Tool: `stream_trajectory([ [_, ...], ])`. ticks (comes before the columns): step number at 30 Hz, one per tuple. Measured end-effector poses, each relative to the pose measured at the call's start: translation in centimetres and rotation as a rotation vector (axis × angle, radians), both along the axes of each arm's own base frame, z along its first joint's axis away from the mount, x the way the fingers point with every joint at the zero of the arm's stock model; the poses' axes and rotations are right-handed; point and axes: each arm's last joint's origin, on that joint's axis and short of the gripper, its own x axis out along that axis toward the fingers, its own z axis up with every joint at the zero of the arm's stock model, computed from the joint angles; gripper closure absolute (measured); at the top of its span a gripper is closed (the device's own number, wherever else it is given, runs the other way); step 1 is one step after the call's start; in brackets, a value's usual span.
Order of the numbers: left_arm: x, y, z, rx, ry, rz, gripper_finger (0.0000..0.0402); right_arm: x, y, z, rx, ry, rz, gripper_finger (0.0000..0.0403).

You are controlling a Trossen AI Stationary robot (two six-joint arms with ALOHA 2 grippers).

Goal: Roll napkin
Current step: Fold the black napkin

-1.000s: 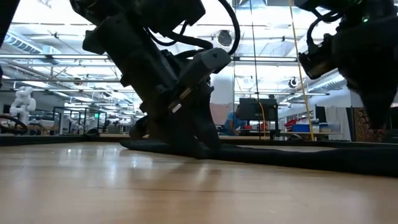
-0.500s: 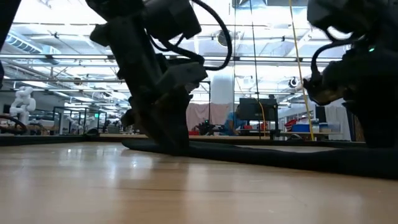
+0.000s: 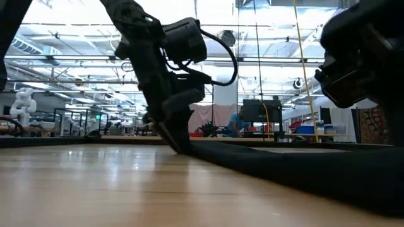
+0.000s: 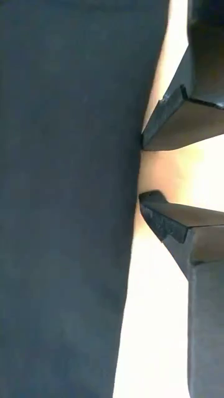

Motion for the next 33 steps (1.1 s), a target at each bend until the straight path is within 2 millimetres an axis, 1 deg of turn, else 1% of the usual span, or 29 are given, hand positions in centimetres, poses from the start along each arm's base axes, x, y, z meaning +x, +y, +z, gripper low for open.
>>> stream_trajectory([
  [4,0.5,2.0,0.2,0.056,-0.058,0.047,0.0253,0.6,0.5,-0.3,0.016,-0.054,-0.045,0.0402],
  [7,0.7,3.1,0.3,0.050,-0.087,0.078,0.0253,0.9,0.6,-0.7,0.019,-0.060,-0.045,0.0402],
  [9,0.5,3.6,0.8,0.021,-0.089,0.087,0.0253,0.8,0.6,-0.8,0.014,-0.053,-0.044,0.0402],
  [10,0.6,3.7,1.3,0.007,-0.099,0.103,0.0253,0.8,0.6,-0.7,0.014,-0.054,-0.044,0.0402],
  [13,0.8,3.7,4.0,-0.042,-0.197,0.154,0.0253,0.8,0.5,-0.8,0.010,-0.040,-0.048,0.0397],
  [15,1.1,2.7,6.3,-0.086,-0.293,0.182,0.0253,0.7,0.5,-0.8,0.021,-0.025,-0.059,0.0386],
  [17,1.2,0.6,8.4,-0.134,-0.359,0.171,0.0253,0.7,0.4,-0.9,0.026,-0.008,-0.048,0.0368],
  [20,1.4,-3.8,10.8,-0.205,-0.450,0.147,0.0253,0.3,0.2,-0.2,0.000,-0.021,0.034,0.0333],
  [22,1.3,-7.6,11.8,-0.235,-0.502,0.147,0.0253,0.2,0.0,0.6,-0.010,-0.052,0.100,0.0308],
  [24,1.6,-11.9,12.4,-0.241,-0.601,0.152,0.0253,-0.3,-0.2,1.6,-0.024,-0.075,0.174,0.0283],
  [26,1.5,-16.0,12.3,-0.208,-0.678,0.162,0.0253,-0.6,-0.4,3.0,-0.026,-0.139,0.241,0.0260],
  [29,2.5,-21.3,11.8,-0.133,-0.791,0.131,0.0253,-1.5,-0.6,5.5,-0.067,-0.285,0.411,0.0231],
  [30,2.8,-22.7,11.5,-0.096,-0.799,0.112,0.0253,-1.8,-0.6,6.3,-0.091,-0.344,0.477,0.0223],
  [32,4.3,-25.2,10.8,-0.097,-0.817,0.073,0.0252,-2.9,-0.6,7.7,-0.174,-0.425,0.592,0.0212],
  [33,4.9,-26.2,10.2,-0.093,-0.800,0.054,0.0250,-3.6,-0.5,8.2,-0.227,-0.456,0.654,0.0209],
])
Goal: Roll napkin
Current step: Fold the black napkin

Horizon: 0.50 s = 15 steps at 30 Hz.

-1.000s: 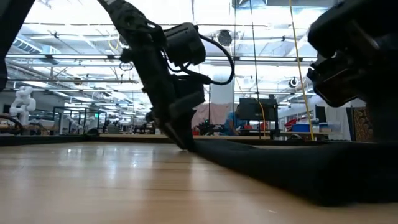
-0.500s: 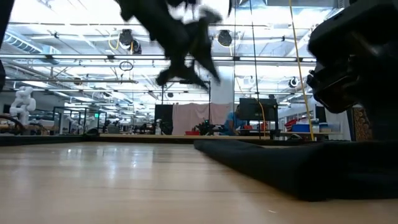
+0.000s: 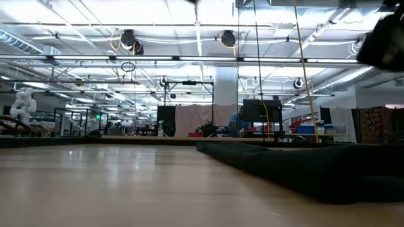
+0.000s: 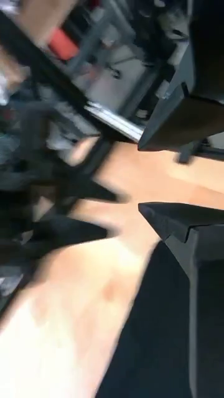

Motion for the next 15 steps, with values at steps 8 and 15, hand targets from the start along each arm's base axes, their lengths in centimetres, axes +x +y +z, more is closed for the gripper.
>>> stream_trajectory([
  [8,4.9,-2.0,-3.9,0.081,0.181,-0.035,0.0174,-3.8,2.4,1.2,-0.292,-0.231,0.143,0.0215],
  [15,5.3,-1.1,-5.3,0.160,0.338,-0.102,0.0140,-4.2,5.2,-0.6,-0.350,-0.279,0.138,0.0226],
])
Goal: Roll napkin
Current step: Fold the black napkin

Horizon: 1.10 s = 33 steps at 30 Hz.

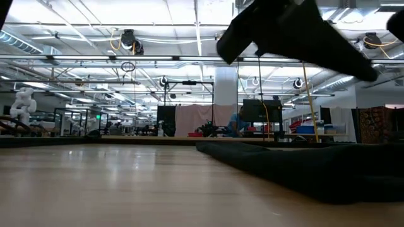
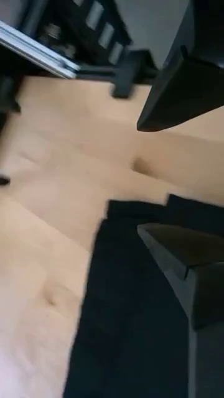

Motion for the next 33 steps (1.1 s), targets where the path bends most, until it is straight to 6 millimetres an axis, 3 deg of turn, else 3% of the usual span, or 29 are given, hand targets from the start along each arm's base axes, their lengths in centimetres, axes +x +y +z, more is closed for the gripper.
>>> stream_trajectory([
  [8,-0.1,0.3,-1.1,0.070,0.098,-0.119,0.0181,0.6,3.6,-3.9,-0.022,-0.079,-0.051,0.0227],
  [16,0.7,1.0,-3.0,0.172,0.130,-0.182,0.0201,1.3,5.2,-8.1,-0.050,-0.065,-0.094,0.0227],
  [19,1.2,1.6,-4.0,0.205,0.145,-0.199,0.0201,1.3,5.5,-8.9,-0.049,-0.060,-0.095,0.0227],
  [24,1.5,2.7,-4.0,0.212,0.180,-0.204,0.0212,1.3,5.5,-9.3,-0.071,-0.072,-0.104,0.0227],
  [27,1.7,3.1,-4.0,0.202,0.181,-0.207,0.0255,1.3,5.4,-9.2,-0.087,-0.087,-0.119,0.0227],
  [31,1.9,3.4,-4.0,0.140,0.195,-0.221,0.0359,1.3,5.2,-9.3,-0.120,-0.088,-0.119,0.0227],
  [33,1.9,3.5,-3.8,0.136,0.192,-0.188,0.0389,1.4,5.1,-9.4,-0.134,-0.089,-0.117,0.0227],
])
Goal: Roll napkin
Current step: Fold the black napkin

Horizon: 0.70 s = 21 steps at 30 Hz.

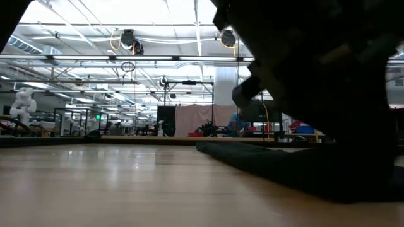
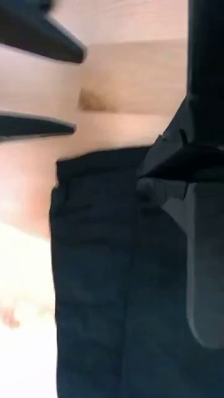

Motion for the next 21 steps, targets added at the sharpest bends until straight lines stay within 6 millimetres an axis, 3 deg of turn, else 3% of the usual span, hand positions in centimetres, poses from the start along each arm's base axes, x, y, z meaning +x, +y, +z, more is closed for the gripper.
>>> stream_trajectory([
  [9,-1.0,-0.1,5.2,0.038,-0.061,0.042,0.0397,0.8,-0.8,0.1,0.008,-0.064,-0.145,0.0244],
  [17,-1.5,-0.2,7.0,0.028,-0.087,0.040,0.0397,1.9,-1.4,0.5,0.118,-0.173,-0.338,0.0344],
  [21,-1.8,-0.1,8.0,0.037,-0.119,0.085,0.0397,3.1,-1.4,-0.4,0.171,-0.195,-0.368,0.0395],
])
